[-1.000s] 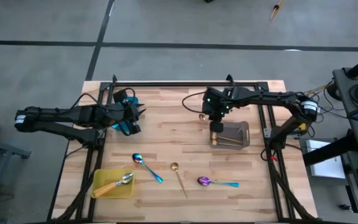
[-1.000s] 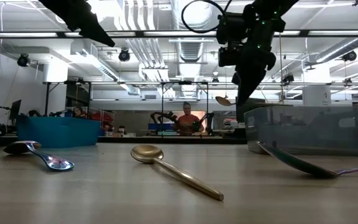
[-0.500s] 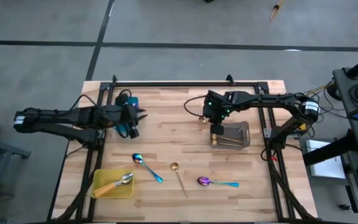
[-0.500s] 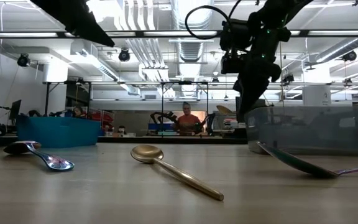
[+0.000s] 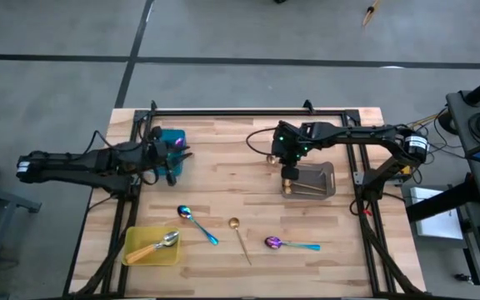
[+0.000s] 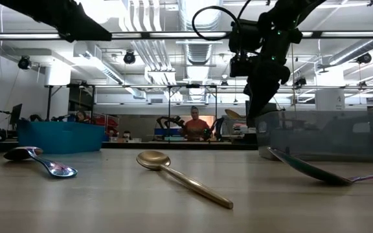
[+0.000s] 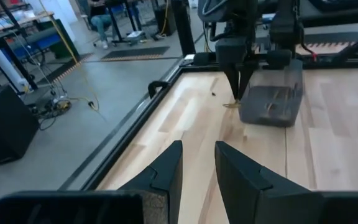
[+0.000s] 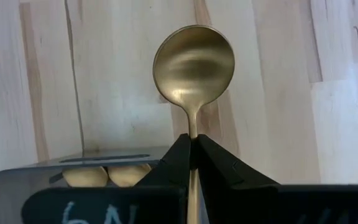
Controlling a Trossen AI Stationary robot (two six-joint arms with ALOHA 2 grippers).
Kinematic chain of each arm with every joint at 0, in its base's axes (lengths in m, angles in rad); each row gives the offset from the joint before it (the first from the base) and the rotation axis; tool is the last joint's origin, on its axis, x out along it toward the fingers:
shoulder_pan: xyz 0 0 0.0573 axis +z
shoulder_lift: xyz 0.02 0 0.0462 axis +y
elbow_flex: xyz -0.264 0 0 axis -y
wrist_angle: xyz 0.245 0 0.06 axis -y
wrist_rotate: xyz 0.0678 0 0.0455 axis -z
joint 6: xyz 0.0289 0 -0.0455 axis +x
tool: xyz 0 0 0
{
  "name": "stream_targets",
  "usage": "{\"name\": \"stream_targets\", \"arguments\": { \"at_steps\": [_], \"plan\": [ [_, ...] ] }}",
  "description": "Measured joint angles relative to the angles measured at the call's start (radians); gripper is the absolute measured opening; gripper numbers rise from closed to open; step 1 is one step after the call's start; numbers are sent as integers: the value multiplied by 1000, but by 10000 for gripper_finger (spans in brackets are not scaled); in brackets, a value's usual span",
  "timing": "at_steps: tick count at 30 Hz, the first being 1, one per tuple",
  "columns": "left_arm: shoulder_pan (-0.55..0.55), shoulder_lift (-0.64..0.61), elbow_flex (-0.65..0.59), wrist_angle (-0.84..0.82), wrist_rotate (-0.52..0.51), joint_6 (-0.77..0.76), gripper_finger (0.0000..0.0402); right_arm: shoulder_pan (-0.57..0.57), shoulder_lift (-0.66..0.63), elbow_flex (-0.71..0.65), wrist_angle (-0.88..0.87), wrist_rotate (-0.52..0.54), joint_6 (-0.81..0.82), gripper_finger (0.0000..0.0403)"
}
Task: Sort silverware by color (type)
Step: Put the gold spoon into the black bin
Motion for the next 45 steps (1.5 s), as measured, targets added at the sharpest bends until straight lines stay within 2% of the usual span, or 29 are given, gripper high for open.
{"name": "stream_targets", "arguments": {
  "at_steps": [11, 23, 32, 45],
  "plan": [
    [1, -10, 15, 7, -2, -2, 76, 19, -120, 24, -92, 2, 25, 11],
    [1, 7, 11, 15, -2, 0, 76, 116, -315, -156, -140, -1, 167, 11],
    [1, 18, 16, 26, -2, 0, 76, 124, -328, -308, -33, 0, 182, 11],
    [1, 18, 16, 30, -2, -7, 76, 124, -328, -363, 78, 29, 127, 11]
  ]
}}
